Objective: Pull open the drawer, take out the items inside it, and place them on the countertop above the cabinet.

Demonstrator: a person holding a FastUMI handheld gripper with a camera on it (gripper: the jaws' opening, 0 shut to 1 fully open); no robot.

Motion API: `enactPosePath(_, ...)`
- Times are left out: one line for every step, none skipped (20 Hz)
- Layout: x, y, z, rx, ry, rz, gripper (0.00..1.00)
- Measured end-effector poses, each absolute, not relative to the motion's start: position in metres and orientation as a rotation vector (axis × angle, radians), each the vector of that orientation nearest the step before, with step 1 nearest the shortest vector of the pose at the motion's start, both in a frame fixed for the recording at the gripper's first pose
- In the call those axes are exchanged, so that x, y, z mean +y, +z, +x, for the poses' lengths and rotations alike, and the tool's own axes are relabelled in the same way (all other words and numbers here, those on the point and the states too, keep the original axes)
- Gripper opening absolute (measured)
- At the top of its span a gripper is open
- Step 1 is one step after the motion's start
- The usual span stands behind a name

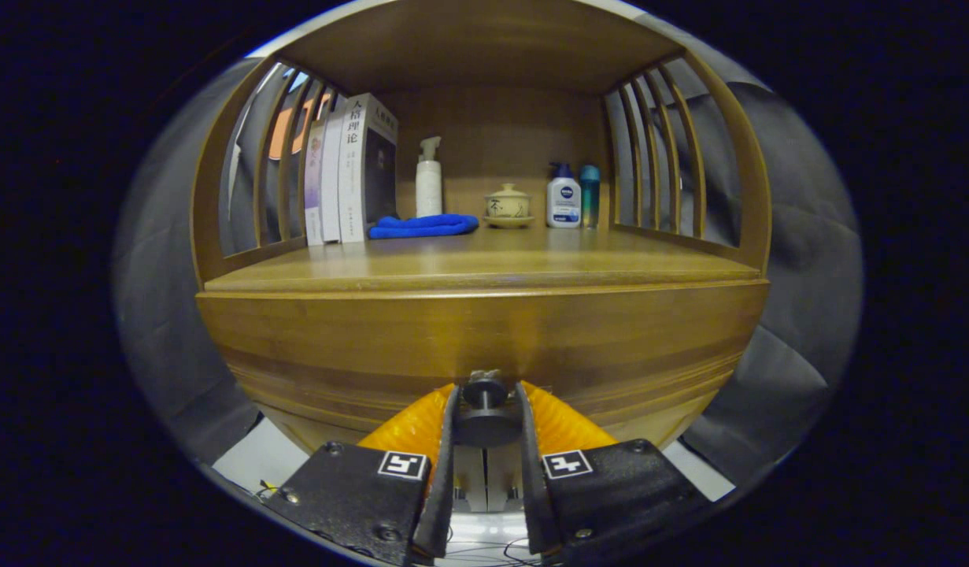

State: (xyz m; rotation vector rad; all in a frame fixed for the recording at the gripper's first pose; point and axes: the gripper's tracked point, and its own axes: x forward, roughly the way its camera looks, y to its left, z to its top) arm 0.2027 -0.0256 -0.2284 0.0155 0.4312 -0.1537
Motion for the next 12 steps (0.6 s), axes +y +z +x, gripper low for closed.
enactPosePath(-0.026, -0.229, 0.201, 0.438, -0.155, 0.013, 0.39)
enactPosePath(-0.025, -0.228, 0.199, 0.437, -0.158, 0.010, 0.39)
enactPosePath(-0.025, -0.228, 0.195, 0.434, -0.160, 0.005, 0.38)
enactPosePath(-0.024, -0.228, 0.189, 0.430, -0.160, 0.000, 0.38)
enactPosePath(-0.023, -0.228, 0.183, 0.426, -0.157, -0.002, 0.38)
enactPosePath(-0.022, -0.228, 0.176, 0.418, -0.149, 0.001, 0.37)
enactPosePath(-0.020, -0.227, 0.169, 0.405, -0.139, 0.006, 0.37)
enactPosePath(-0.020, -0.227, 0.163, 0.394, -0.129, 0.008, 0.37)
enactPosePath(-0.020, -0.227, 0.155, 0.386, -0.124, 0.008, 0.37)
enactPosePath(-0.020, -0.227, 0.147, 0.382, -0.123, 0.007, 0.36)
enactPosePath(-0.020, -0.227, 0.138, 0.380, -0.123, 0.010, 0.37)
enactPosePath(-0.019, -0.227, 0.130, 0.383, -0.123, 0.016, 0.37)
